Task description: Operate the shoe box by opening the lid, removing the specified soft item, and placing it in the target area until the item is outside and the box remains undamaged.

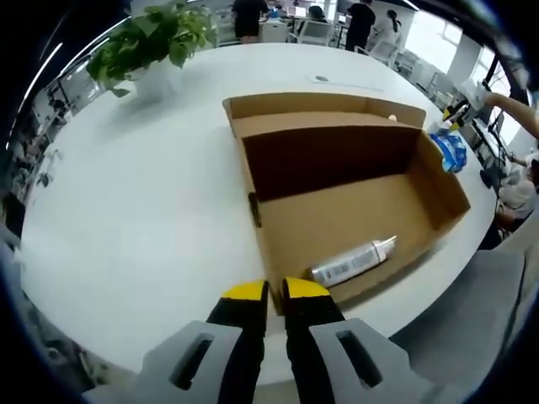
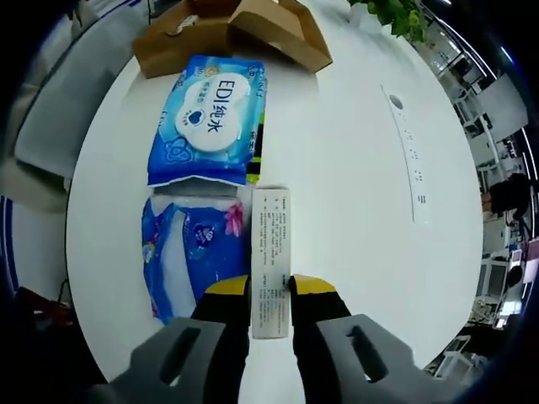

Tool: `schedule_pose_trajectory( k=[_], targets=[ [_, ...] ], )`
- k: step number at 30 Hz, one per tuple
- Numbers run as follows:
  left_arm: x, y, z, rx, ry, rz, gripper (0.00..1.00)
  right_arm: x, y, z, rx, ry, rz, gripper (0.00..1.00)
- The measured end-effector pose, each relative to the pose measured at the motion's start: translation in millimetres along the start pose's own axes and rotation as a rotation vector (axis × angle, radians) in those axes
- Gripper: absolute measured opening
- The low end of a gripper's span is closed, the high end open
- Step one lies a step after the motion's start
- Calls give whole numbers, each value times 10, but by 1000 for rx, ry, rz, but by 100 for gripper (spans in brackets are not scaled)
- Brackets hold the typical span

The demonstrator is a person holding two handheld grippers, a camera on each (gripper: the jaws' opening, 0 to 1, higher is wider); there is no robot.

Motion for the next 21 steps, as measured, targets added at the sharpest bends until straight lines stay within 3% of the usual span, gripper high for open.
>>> schedule_pose_trajectory(
  k=[21],
  targets=[
    [3,-2,4,-4,1,-7,4,-18,-65,-35,-26,28,-8,16]
  ],
)
Point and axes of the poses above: the point that each gripper's makers call its tool centre point, and the gripper's own axes: z roughly backward along the fingers, y roughly to its left, x roughly out of its top, the point moved 9 cm from there along z, roughly backward along the fingers, and after that the axes turned 2 degrees about z, right-handed, at the moved point
